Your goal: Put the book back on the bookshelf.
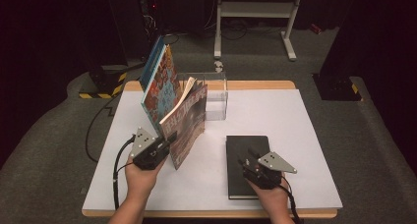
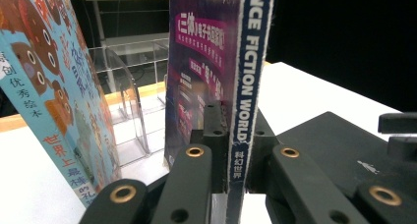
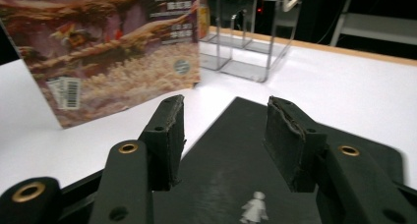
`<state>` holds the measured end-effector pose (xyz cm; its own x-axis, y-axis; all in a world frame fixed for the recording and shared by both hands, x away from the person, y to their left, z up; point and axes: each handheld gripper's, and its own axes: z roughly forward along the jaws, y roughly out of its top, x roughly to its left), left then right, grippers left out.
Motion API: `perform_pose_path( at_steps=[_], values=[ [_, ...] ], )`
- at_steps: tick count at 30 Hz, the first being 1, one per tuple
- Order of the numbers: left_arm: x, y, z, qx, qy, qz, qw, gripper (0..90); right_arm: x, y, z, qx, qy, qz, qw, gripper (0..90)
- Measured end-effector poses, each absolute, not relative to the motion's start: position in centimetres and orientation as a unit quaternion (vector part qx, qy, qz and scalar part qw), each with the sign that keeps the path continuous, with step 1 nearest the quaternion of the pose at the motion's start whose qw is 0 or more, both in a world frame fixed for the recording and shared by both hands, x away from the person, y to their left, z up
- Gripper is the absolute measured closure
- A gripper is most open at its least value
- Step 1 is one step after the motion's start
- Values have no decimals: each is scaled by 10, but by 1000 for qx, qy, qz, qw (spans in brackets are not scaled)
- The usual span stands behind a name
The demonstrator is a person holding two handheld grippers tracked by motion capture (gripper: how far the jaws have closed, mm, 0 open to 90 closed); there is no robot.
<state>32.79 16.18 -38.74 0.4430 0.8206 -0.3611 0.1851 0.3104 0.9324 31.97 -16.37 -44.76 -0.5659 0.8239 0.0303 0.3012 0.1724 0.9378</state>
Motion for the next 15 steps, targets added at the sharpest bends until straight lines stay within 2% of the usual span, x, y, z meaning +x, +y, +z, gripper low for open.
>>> perform_pose_path(
  at_steps=[5,15],
  values=[
    [328,164,-387,537,468,242,659,812,322,-176,-447,395,723,502,264,488],
    [340,156,-379,538,468,253,653,706,321,-185,-451,408,714,507,258,483]
  ],
)
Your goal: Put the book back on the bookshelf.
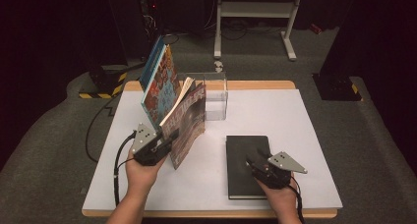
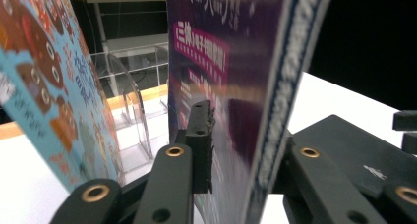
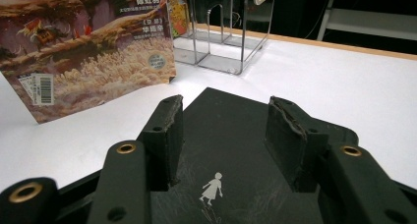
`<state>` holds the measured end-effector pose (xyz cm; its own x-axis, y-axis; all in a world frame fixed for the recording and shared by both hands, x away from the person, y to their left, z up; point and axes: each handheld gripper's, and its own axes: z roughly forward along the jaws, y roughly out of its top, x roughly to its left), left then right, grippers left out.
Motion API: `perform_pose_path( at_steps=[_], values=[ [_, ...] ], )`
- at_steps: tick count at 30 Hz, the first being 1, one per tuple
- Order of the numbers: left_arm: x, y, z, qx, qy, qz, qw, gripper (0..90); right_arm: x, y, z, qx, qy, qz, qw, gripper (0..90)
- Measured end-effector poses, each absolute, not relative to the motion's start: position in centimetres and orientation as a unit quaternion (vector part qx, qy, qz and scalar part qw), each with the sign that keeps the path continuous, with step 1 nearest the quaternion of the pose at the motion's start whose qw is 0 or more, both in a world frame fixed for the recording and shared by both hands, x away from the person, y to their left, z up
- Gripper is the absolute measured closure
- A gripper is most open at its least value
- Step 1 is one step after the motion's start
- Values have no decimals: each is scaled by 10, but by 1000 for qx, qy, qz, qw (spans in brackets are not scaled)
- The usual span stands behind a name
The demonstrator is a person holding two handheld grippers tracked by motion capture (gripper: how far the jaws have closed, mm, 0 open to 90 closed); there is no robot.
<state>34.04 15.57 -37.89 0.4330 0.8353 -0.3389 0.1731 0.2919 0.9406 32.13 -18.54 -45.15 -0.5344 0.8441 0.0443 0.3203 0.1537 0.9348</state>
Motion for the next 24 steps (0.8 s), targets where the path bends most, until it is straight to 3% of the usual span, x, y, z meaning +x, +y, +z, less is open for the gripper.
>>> perform_pose_path(
  at_steps=[9,17,24],
  values=[
    [358,144,-366,541,466,269,646,683,321,-191,-450,415,706,514,257,484],
    [361,139,-358,551,464,280,634,820,320,-190,-450,413,706,515,256,486],
    [363,141,-357,554,464,263,639,837,319,-191,-449,412,705,517,255,489]
  ],
)
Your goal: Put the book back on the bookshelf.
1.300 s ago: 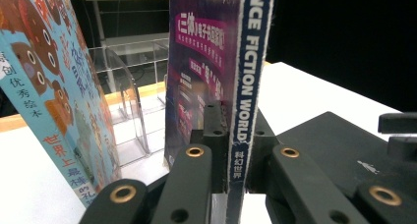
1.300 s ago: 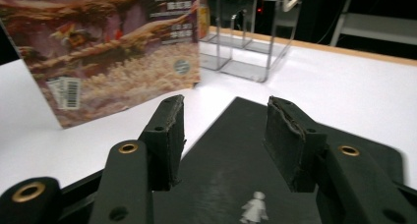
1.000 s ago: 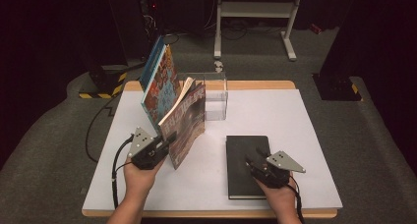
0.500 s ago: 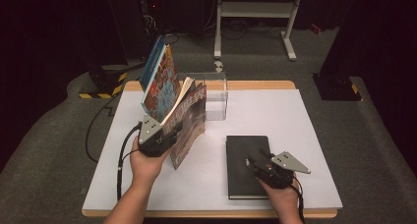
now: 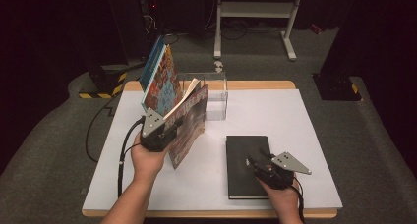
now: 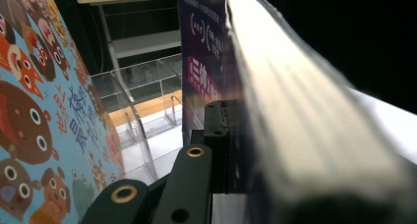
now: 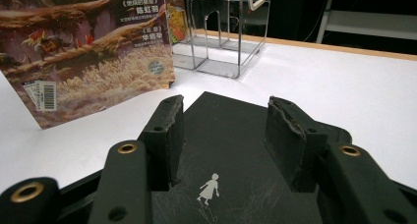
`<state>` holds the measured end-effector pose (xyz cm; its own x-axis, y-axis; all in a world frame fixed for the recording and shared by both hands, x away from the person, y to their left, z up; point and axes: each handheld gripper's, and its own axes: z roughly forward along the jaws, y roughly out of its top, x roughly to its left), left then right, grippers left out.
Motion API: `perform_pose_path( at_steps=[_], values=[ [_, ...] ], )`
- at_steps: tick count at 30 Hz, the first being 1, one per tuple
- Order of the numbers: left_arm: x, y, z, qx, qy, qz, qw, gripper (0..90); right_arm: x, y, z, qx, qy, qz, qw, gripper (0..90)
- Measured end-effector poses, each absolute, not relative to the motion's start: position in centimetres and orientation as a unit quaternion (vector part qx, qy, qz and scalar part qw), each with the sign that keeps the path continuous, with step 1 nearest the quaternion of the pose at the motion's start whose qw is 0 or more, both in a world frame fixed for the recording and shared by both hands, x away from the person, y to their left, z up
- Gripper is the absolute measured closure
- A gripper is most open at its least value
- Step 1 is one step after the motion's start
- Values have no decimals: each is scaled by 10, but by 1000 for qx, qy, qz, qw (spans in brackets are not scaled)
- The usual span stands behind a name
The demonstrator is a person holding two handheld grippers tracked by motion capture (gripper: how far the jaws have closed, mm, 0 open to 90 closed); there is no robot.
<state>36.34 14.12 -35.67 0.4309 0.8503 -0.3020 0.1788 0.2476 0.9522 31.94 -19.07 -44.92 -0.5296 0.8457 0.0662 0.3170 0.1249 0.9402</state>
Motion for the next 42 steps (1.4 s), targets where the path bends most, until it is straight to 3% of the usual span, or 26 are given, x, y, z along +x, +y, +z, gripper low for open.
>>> perform_pose_path(
  at_steps=[11,31,42],
  values=[
    [379,150,-345,532,496,241,643,841,320,-196,-448,417,698,524,252,490],
    [411,144,-321,501,510,320,622,840,318,-203,-444,421,688,535,249,493],
    [435,128,-318,490,521,337,613,840,318,-205,-442,421,685,540,248,493]
  ],
)
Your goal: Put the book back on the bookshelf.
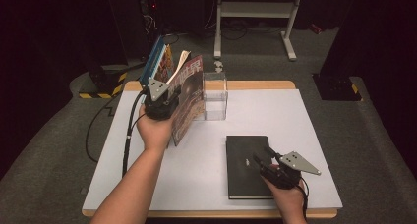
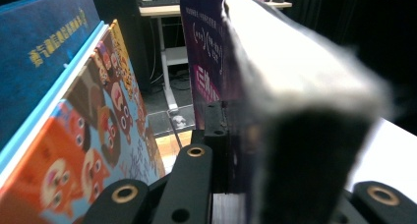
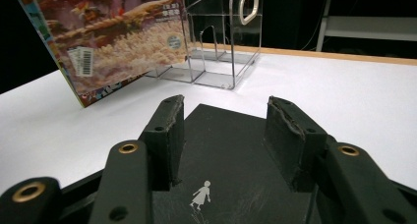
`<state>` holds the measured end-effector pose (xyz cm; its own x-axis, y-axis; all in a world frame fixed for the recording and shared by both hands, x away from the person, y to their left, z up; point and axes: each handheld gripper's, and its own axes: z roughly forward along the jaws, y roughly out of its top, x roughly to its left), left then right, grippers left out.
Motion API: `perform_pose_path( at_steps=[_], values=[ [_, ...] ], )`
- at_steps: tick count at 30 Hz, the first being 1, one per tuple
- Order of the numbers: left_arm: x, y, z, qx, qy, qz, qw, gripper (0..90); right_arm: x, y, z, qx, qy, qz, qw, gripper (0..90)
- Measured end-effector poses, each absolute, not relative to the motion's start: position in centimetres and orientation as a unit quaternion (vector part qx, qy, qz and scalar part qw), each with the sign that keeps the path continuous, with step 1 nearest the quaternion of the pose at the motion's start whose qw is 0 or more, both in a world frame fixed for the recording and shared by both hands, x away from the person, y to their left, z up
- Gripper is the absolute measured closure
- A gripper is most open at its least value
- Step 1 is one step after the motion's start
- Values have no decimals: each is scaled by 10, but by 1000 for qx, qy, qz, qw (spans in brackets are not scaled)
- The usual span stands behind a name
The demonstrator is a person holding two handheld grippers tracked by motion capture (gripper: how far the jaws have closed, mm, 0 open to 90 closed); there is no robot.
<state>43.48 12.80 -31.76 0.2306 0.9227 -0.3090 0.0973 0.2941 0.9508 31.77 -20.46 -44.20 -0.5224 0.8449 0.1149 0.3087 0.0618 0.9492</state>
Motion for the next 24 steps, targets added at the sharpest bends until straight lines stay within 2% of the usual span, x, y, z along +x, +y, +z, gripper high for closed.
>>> perform_pose_path(
  at_steps=[24],
  values=[
    [499,103,-330,484,533,386,577,840,317,-210,-439,421,675,554,246,493]
  ],
)
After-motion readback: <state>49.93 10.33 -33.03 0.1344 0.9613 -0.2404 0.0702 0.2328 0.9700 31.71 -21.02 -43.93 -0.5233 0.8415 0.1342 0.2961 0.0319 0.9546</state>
